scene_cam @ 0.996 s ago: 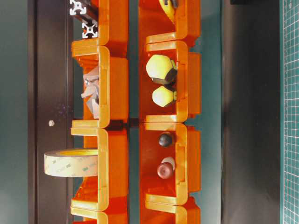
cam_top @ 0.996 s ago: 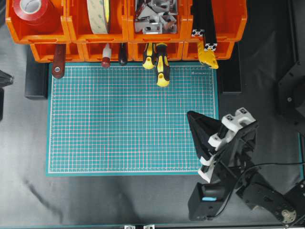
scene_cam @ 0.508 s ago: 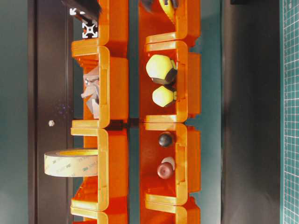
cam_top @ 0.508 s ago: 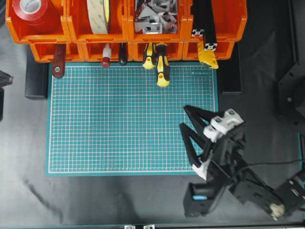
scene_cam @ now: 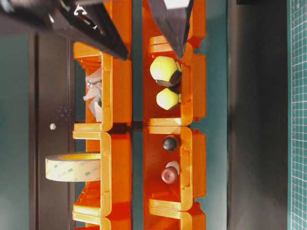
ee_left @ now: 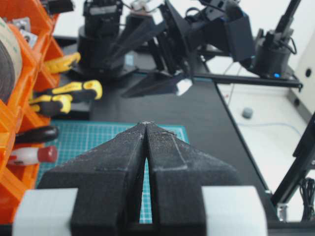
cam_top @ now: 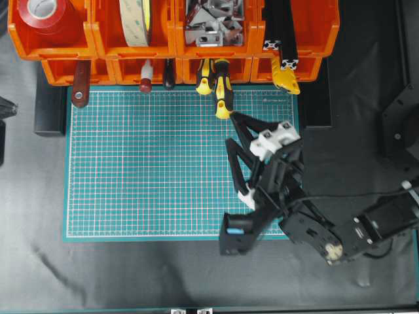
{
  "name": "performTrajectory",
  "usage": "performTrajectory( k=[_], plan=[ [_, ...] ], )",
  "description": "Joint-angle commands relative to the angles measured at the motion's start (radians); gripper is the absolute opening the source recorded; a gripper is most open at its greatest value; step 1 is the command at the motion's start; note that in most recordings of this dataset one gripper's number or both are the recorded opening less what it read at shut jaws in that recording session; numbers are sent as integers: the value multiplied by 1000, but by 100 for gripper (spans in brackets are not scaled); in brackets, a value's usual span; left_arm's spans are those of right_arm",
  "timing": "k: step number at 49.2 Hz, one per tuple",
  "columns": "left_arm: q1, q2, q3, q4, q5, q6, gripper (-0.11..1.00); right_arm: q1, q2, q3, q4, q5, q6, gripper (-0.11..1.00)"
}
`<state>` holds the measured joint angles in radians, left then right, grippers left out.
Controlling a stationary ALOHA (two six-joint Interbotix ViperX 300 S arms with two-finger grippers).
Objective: Pick screwdriver from container rack with right arm.
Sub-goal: 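Move the open right gripper toward the yellow-black screwdriver in the rack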
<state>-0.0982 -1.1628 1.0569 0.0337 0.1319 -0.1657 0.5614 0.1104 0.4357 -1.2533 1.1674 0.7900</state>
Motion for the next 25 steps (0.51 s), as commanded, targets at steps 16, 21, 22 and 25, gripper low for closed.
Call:
performTrajectory(
  k=[16, 21, 22, 25],
  plan=[
    [-2, 6, -3, 2, -5, -5, 0, -81, 18, -17, -34, -57, 6, 79],
    [-2, 6, 2, 2, -5, -5, 0, -98, 25, -12, -35, -63, 6, 78],
    [-2, 6, 3, 2, -5, -5, 0, -101, 25, -12, -34, -63, 6, 77],
    [-2, 6, 3, 2, -5, -5, 0, -109, 25, -11, -34, -69, 6, 76]
  ],
)
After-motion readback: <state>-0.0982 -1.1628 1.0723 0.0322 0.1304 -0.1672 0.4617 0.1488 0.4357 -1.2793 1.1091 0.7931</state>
